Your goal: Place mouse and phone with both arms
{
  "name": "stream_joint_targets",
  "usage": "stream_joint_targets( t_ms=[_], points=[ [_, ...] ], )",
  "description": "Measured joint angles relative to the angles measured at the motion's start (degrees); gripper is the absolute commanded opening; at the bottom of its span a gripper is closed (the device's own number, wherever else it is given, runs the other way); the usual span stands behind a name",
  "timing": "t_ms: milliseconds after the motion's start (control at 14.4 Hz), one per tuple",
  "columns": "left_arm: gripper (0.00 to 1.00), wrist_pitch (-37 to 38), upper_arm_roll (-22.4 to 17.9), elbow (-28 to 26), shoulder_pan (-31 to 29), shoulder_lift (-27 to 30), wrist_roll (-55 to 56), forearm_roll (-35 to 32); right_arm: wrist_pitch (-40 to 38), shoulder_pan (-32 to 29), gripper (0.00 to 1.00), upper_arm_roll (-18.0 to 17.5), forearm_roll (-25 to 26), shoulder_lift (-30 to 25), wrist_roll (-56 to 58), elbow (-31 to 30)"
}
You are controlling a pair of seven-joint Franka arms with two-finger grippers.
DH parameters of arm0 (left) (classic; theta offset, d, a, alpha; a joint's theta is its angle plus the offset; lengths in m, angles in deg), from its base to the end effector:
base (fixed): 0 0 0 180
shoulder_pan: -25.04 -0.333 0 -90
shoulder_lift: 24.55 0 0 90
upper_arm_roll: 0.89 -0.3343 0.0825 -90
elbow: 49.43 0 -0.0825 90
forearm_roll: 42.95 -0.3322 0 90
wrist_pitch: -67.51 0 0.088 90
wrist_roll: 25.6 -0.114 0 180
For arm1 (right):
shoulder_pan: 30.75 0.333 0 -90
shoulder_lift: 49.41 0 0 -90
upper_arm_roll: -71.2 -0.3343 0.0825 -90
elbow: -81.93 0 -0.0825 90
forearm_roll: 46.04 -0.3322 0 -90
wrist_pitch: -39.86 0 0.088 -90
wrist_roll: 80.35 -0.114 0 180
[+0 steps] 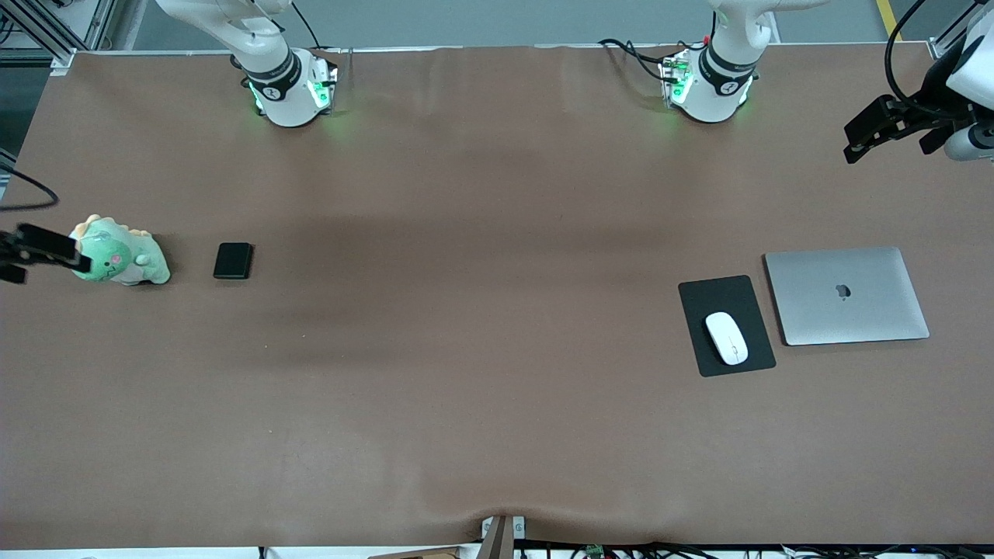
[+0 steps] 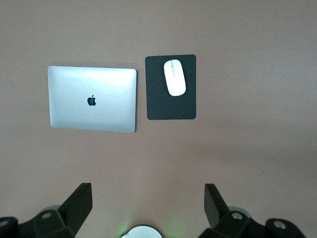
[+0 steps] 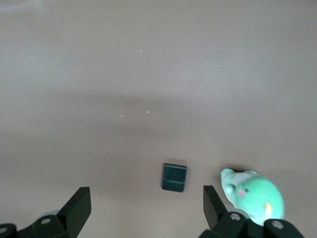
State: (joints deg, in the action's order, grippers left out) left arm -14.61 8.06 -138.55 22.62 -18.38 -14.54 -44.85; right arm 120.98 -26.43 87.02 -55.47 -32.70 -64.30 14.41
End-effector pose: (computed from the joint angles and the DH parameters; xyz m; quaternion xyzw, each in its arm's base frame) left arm 0.4494 -0.0527 0.6811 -0.9988 -0.0422 0.0040 0.0257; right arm 0.5738 -0.0651 0.6315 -0.9973 -0.0552 0.0118 0.0463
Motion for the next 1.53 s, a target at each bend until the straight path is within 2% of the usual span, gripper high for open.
stream_joint_targets(
  t_ms=[209, 487, 1183, 1391, 1530],
  points=[
    [1.0, 0.0, 0.0, 0.0, 0.0, 0.0, 0.0, 0.0, -2.6, -2.5, 1.0, -1.1, 1.5, -4.1, 0.0, -1.3],
    [1.0, 0.0, 0.1, 0.0, 0.0, 0.0, 0.0, 0.0, -4.0, -5.3, 1.0, -1.8, 2.6, -8.0, 0.0, -6.2],
    [1.0, 0.0, 0.3, 1.2, -0.1, 0.0, 0.0, 0.0, -1.8, -4.3, 1.0, -5.4, 5.6, -18.0, -6.2, -19.3],
    [1.0, 0.0, 0.3, 1.5, -0.2, 0.0, 0.0, 0.0, -1.2, -4.3, 1.0, -8.1, 6.1, -20.1, -10.3, -21.7],
    [1.0, 0.0, 0.2, 1.6, -0.2, 0.0, 0.0, 0.0, -0.4, -4.4, 1.0, -8.6, 6.6, -20.7, -11.0, -22.4]
  ],
)
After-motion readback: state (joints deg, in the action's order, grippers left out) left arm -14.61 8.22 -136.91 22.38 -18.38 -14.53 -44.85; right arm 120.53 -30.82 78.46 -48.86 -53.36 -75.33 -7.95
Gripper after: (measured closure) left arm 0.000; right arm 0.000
